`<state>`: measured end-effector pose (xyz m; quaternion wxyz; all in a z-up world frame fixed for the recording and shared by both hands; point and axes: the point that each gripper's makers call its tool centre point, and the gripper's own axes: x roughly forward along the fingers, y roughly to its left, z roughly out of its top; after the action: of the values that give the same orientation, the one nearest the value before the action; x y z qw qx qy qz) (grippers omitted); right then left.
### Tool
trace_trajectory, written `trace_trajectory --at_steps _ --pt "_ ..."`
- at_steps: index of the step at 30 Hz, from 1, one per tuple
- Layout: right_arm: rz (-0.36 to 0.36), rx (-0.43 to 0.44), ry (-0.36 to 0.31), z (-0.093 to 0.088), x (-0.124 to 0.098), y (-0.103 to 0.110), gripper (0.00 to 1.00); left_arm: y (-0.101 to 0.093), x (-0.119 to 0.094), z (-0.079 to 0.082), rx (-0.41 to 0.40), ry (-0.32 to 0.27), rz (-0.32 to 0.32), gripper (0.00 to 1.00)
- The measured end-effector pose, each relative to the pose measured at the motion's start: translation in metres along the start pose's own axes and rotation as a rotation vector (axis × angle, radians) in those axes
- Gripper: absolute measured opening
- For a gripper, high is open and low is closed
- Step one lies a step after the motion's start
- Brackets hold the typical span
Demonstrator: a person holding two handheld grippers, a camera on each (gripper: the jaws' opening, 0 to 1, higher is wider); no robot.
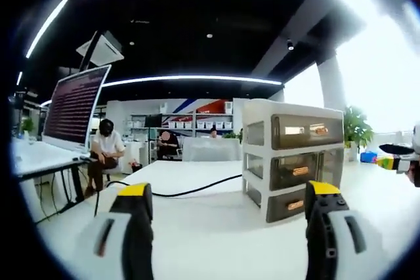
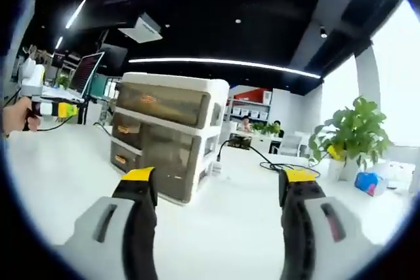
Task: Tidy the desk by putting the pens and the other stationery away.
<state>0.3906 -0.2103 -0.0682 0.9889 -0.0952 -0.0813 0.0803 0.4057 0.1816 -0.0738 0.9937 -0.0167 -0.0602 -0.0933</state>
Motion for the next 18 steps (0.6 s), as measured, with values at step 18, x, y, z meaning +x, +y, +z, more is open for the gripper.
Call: trace_trajectory --at_steps 18 --pt "-0.093 0.187 -0.304 0.045 -0.019 -0.045 0.97 0.016 -0.002 0.005 -0.021 0.042 0.032 0.96"
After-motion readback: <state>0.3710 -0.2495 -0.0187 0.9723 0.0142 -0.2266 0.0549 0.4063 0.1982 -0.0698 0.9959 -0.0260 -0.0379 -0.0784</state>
